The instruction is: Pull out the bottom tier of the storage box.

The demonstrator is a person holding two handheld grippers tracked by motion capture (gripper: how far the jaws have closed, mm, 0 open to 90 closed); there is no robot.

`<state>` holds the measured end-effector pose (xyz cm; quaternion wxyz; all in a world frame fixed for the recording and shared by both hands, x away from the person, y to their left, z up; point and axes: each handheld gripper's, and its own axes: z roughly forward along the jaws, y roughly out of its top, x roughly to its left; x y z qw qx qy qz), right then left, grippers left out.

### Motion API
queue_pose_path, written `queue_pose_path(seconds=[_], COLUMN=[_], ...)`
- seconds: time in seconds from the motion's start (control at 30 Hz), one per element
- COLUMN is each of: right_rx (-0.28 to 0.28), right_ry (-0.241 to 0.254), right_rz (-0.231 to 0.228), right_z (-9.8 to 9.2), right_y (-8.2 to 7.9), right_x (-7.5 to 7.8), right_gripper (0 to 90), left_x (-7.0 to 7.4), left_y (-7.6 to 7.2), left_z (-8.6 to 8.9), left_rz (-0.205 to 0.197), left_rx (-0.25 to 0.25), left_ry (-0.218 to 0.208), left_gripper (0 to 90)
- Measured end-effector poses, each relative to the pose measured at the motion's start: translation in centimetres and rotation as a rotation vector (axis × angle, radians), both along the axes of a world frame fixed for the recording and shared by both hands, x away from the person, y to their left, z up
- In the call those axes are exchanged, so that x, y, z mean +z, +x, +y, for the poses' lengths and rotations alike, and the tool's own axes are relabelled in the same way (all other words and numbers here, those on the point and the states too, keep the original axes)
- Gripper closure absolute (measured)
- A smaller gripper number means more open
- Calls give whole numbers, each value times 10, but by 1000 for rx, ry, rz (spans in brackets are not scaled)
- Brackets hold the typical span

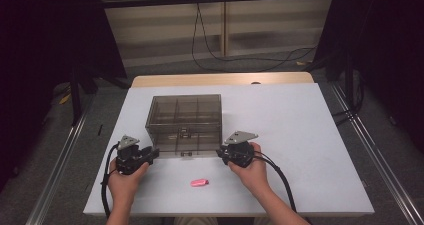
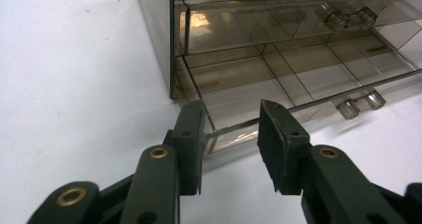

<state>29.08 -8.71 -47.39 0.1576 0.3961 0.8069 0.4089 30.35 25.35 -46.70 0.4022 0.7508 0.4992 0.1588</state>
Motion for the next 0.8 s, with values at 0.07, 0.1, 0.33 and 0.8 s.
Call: queue_pose_path(seconds=[0.07,0.1,0.33,0.8], right_rx=[0,-2,5,8], right_ry=[2,0,6,16], right_rz=[1,1,-3,0], right_z=[0,0,-1,0], right_y=[-1,-1,-2,-5], right_x=[0,0,-1,0], right_gripper=[751,752,752,754], left_x=[0,0,0,-1], left_y=[-1,-1,-4,-7], left_z=[0,0,0,2], left_rz=[7,8,11,13], left_rx=[-8,-7,-10,-2], left_ry=[-2,-4,3,-12], left_gripper=[632,632,632,632])
